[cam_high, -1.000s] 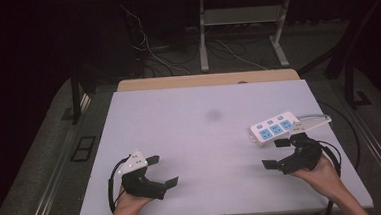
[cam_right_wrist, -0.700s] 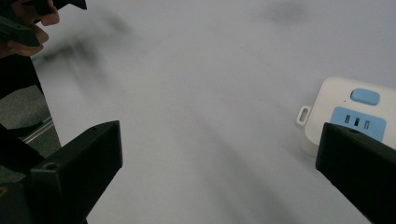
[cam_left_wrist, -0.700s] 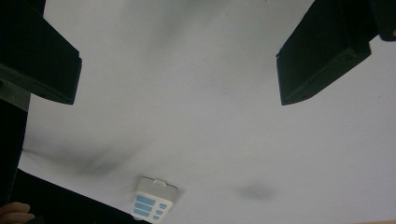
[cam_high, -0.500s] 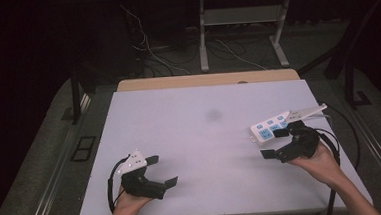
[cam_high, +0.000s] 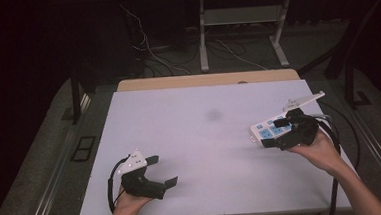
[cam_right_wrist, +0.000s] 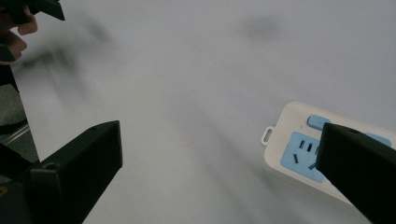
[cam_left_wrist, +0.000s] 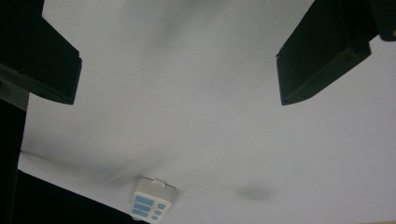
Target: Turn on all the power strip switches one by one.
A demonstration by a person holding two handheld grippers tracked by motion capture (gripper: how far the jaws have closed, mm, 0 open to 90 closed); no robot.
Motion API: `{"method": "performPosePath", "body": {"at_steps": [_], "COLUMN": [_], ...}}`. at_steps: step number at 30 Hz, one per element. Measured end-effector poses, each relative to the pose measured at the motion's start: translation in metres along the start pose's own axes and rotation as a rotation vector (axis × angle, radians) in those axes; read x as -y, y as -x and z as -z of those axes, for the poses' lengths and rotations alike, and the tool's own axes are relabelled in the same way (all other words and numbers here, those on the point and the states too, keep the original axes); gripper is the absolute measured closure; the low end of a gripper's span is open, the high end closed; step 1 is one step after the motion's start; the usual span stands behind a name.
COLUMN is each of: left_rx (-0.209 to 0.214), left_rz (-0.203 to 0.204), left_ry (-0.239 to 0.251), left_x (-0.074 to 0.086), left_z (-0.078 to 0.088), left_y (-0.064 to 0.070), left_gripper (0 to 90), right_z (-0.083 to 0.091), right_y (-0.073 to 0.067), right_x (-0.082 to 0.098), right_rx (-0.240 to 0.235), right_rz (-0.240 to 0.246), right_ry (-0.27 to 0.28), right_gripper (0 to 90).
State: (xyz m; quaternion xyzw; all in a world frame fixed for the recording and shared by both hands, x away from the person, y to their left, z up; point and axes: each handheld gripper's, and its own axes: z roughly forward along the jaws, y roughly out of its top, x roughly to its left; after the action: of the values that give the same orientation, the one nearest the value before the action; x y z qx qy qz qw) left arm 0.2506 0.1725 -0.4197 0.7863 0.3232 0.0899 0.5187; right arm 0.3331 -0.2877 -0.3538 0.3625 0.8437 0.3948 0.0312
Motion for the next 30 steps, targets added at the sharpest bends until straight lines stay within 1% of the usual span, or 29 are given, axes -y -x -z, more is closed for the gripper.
{"method": "performPosePath", "body": {"at_steps": [4,5,14,16,22,23,24,25,26,27,28,29,30], "left_rx": [-0.001,-0.001,0.001,0.000,0.003,0.003,0.003,0.003,0.002,0.002,0.003,0.003,0.003], "left_rz": [0.000,0.001,0.000,0.001,-0.003,-0.003,-0.003,-0.001,-0.001,-0.001,-0.001,-0.001,-0.002], "left_ry": [-0.001,-0.001,0.000,-0.001,-0.004,-0.003,-0.004,-0.004,-0.004,-0.004,-0.004,-0.004,-0.005], "left_x": [0.000,0.000,0.000,0.000,0.000,0.000,0.000,0.000,0.001,0.001,0.001,0.001,0.001], "left_z": [0.000,0.000,0.000,0.000,-0.001,-0.001,-0.001,-0.001,-0.002,-0.002,-0.002,-0.002,-0.002], "left_y": [0.000,0.000,0.000,-0.001,-0.001,0.000,0.000,0.000,0.000,0.000,0.000,0.000,0.000], "left_gripper": [0.0,0.0,0.0,0.0,0.0,0.0,0.0,0.0,0.0,0.0,0.0,0.0,0.0], "right_z": [-0.002,-0.003,-0.012,-0.013,-0.016,-0.016,-0.017,-0.017,-0.018,-0.019,-0.019,-0.020,-0.020], "right_y": [0.006,0.009,0.021,0.024,0.039,0.041,0.043,0.043,0.046,0.047,0.047,0.051,0.051], "right_x": [-0.003,-0.005,-0.011,-0.012,-0.013,-0.013,-0.012,-0.012,-0.013,-0.013,-0.013,-0.013,-0.013], "right_rx": [0.006,0.010,0.021,0.033,0.048,0.051,0.051,0.051,0.077,0.082,0.082,0.080,0.080], "right_rz": [0.001,0.001,-0.001,0.003,-0.032,-0.038,-0.034,-0.034,-0.024,-0.031,-0.031,-0.038,-0.038], "right_ry": [-0.001,-0.004,-0.027,-0.030,-0.022,-0.025,-0.025,-0.025,-0.028,-0.036,-0.036,-0.033,-0.033], "right_gripper": [0.4,0.4,0.4,0.4,0.4,2.1,5.7,5.7,6.2,12.8,12.8,19.5,19.5]}}
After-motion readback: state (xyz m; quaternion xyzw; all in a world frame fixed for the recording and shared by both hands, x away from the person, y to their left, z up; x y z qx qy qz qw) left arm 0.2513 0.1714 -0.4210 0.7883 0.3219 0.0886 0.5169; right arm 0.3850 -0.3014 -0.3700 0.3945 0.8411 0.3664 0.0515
